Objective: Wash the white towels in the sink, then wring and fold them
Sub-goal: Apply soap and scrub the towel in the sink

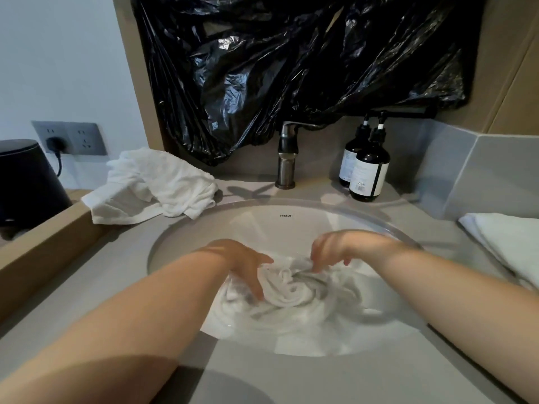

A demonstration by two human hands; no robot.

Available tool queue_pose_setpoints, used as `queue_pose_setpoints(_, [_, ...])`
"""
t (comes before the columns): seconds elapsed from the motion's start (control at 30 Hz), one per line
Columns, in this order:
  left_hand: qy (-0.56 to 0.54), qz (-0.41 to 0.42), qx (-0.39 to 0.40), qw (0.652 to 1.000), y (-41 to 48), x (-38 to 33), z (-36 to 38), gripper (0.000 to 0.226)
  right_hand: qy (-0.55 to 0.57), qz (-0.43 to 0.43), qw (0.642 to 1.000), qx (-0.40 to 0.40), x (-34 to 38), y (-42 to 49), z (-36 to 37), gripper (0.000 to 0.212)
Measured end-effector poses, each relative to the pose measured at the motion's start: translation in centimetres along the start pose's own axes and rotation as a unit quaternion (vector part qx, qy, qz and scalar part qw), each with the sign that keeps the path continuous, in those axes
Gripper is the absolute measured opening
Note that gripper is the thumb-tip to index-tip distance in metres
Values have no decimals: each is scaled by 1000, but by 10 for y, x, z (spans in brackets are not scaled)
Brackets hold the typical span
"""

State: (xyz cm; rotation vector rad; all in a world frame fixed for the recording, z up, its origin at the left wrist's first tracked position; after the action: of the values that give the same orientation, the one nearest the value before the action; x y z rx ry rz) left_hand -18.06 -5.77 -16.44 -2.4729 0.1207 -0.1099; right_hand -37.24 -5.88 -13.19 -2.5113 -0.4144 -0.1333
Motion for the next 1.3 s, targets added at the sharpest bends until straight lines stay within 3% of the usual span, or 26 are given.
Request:
queue_pose_setpoints(0.03, [24, -16, 33, 999, 3, -2, 4, 112, -86, -7, 996, 18, 6, 4, 8, 56])
queue_pose_setpoints(0.1, [49, -36, 61, 996, 14, -8, 11, 120, -115, -30, 992, 44, 9, 18, 25, 80])
queue_pose_setpoints(0.2, [68, -40, 23, 997, 27, -18, 17, 110, -162, -80, 982, 47, 7, 40, 51, 97])
queue_pose_setpoints(0.3, [20, 6, -46, 999, 22, -24, 10, 75, -140, -92, 985, 47, 5, 46, 51, 73])
queue_pose_setpoints(0.37, [-136, 13, -39, 990, 15, -19, -1, 47, -38, -84, 995, 46, -2, 47, 44, 57])
queue_pose_setpoints(0.43, [-314, -2, -36, 949, 10, -8, -11, 26, 115, -57, 991, 25, -14, 43, 33, 45])
queue_pose_setpoints(0.57, [-556, -39, -36, 830, 1, 2, -18, 10, 371, -40, 926, -64, -16, 27, 15, 30])
queue_pose_setpoints(0.67, [-656, -15, -18, 755, 4, -14, -19, 20, 419, -26, 879, -227, 3, 16, 10, 31])
queue_pose_setpoints(0.73, [-679, 1, -29, 734, 4, -26, -20, 18, 450, -18, 847, -283, 16, 14, 12, 31])
queue_pose_setpoints(0.87, [-709, 37, -41, 703, -4, -35, -28, 28, 374, -26, 846, -378, 17, 21, 10, 27])
queue_pose_setpoints(0.93, [-671, 28, -39, 740, -7, -34, -33, 27, 374, -21, 852, -365, 6, 28, 5, 27])
queue_pose_setpoints(1.0, [-553, 9, -59, 831, -6, -29, -38, 20, 338, -27, 896, -287, -4, 33, 0, 25])
queue_pose_setpoints(1.07, [-346, 32, -55, 936, -10, -26, -38, 11, 227, -45, 955, -185, -8, 33, -2, 21])
queue_pose_setpoints(1.1, [-245, 47, -43, 967, -12, -23, -35, 15, 162, -56, 976, -132, -9, 30, -2, 19])
queue_pose_setpoints(1.17, [-108, 69, -14, 992, -17, -18, -32, 26, 47, -53, 997, -20, -6, 17, 0, 16])
queue_pose_setpoints(1.23, [-89, 74, 21, 993, -19, -15, -28, 23, -62, -41, 995, 61, -1, 7, 1, 29])
queue_pose_setpoints(1.3, [-74, 65, -1, 995, -9, -15, -24, 34, -111, -51, 991, 61, 1, 10, 1, 34])
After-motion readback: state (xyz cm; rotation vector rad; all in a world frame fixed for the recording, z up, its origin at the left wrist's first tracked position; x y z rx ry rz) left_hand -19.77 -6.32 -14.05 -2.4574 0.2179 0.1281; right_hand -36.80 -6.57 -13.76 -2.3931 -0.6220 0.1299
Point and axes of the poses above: each hand's wrist, its own y-axis towards the middle knuckle, its own z-axis out of the palm, x = y × z, the point moved 2 cm from there along y, towards the middle knuckle, and after that the axes turned 10 degrees about -z, right-handed, at the moved point
